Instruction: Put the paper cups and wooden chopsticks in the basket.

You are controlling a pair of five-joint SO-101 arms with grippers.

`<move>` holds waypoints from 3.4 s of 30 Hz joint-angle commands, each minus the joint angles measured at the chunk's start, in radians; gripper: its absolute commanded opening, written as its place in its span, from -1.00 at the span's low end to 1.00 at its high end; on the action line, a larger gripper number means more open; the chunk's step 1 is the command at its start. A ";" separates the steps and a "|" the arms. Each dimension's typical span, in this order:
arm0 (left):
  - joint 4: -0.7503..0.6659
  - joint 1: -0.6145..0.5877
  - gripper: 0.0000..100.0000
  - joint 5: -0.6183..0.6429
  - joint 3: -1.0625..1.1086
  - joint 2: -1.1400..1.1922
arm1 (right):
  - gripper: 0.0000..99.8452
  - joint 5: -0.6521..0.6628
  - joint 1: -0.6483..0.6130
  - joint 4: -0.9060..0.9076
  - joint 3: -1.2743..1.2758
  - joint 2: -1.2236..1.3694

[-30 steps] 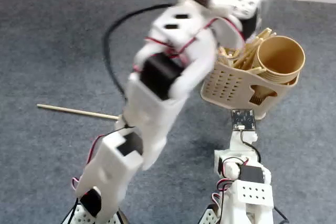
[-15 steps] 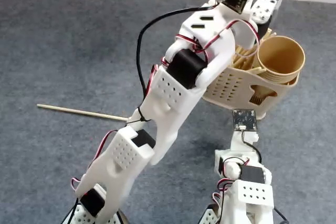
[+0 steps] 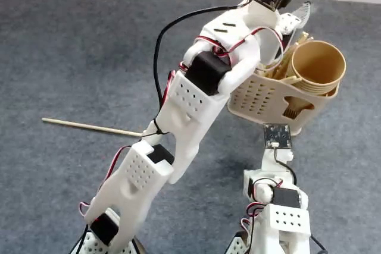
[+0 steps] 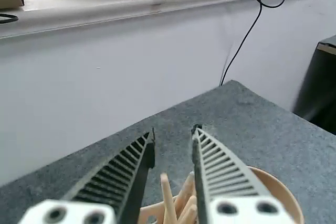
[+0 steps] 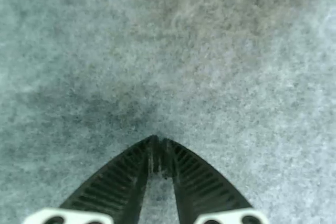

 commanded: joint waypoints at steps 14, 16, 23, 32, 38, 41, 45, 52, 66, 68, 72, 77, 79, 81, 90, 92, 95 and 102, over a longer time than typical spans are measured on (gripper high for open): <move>0.559 -0.025 -0.73 -0.002 -0.031 -0.395 | -0.92 0.012 0.016 -0.022 0.001 0.001; 0.641 -0.044 -0.74 0.000 -0.024 -0.441 | -0.92 0.012 0.016 -0.022 0.001 0.001; 0.643 -0.341 -0.98 0.002 -0.024 -0.522 | -0.92 0.012 0.016 -0.022 0.001 0.001; 0.644 -0.671 -0.95 0.003 0.002 -0.562 | -0.92 0.012 0.016 -0.022 0.001 0.001; 0.644 -0.746 -0.95 0.061 0.389 -0.677 | -0.92 0.012 0.016 -0.022 0.001 0.001; 0.641 -0.785 -0.95 0.138 0.647 -0.769 | -0.92 0.012 0.016 -0.022 0.001 0.001; 0.638 -0.857 -0.94 0.218 0.908 -0.858 | -0.92 0.012 0.016 -0.022 0.001 0.001; 0.638 -1.006 -0.94 0.339 1.191 -0.878 | -0.92 0.012 0.016 -0.022 0.001 0.001; 0.400 -1.188 -0.39 0.440 1.744 -0.875 | -0.92 0.012 0.016 -0.022 0.001 0.001; 0.307 -1.191 -0.41 0.440 1.828 -0.875 | -0.92 0.012 0.016 -0.022 0.001 0.001; 0.167 -1.185 -0.40 0.522 1.934 -0.875 | -0.92 0.012 0.016 -0.022 0.001 0.001; 0.054 -1.144 -0.40 0.545 2.025 -0.875 | -0.92 0.012 0.016 -0.022 0.001 0.001; 0.041 -1.125 -0.40 0.546 2.052 -0.874 | -0.92 0.012 0.016 -0.022 0.001 0.001; 0.020 -1.116 -0.40 0.548 2.069 -0.849 | -0.92 0.012 0.016 -0.022 0.001 0.001; -0.041 -1.102 -0.41 0.623 1.876 -0.490 | -0.92 0.012 0.016 -0.022 0.001 0.001; 0.034 -1.101 -0.50 0.623 1.782 -0.410 | -0.92 0.012 0.016 -0.022 0.001 0.001; 0.129 -1.101 -0.77 0.617 1.647 -0.306 | -0.92 0.012 0.016 -0.022 0.001 0.001; 0.302 -1.106 -0.99 0.617 1.417 -0.156 | -0.92 0.012 0.016 -0.022 0.001 0.001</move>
